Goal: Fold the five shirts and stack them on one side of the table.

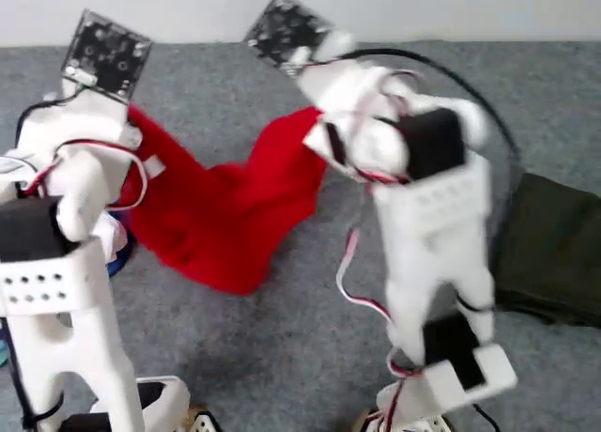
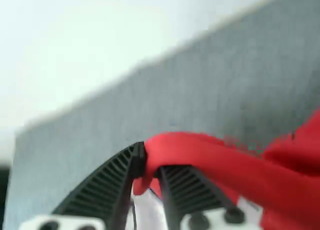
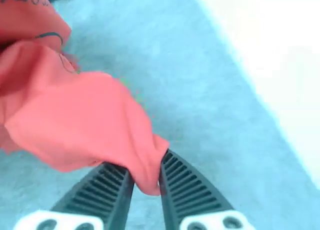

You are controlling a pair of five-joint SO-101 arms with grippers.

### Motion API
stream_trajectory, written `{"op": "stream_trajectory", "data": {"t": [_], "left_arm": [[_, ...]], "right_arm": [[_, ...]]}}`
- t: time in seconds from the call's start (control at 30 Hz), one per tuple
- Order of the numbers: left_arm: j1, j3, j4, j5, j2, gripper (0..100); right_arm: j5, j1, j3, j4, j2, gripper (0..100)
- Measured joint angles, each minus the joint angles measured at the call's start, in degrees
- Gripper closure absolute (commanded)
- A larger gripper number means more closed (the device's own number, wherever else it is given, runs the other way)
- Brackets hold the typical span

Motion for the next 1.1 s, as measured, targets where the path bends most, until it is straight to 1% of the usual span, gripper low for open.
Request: {"op": "stream_trajectory", "data": {"t": [0.13,0.27,0.4,0.53,0.63,0.73,0.93,1.1], "left_arm": [[3.7,-6.0,-2.4,0.0,0.0,99],[6.9,-11.3,-2.9,0.0,0.0,99],[7.6,-15.9,-2.9,0.0,0.0,99],[7.6,-17.5,-2.9,-0.4,0.0,99],[7.6,-17.7,-2.3,-4.4,0.0,99],[7.7,-17.7,-0.7,-8.3,0.0,99],[7.7,-17.7,0.2,-12.7,0.0,99],[7.7,-18.0,0.2,-17.7,-0.4,99]], "right_arm": [[2.3,4.2,0.0,-0.4,-8.0,98.8],[5.6,8.4,0.0,-4.0,-15.6,98.8],[9.1,13.0,0.0,-7.9,-21.2,98.8],[10.6,18.5,0.0,-11.1,-24.9,98.8],[11.9,21.5,0.0,-12.7,-26.5,98.8],[13.3,22.6,0.0,-14.7,-26.9,98.8],[16.0,25.6,0.0,-21.8,-26.9,98.8],[18.8,27.5,0.0,-27.3,-27.2,98.8]]}}
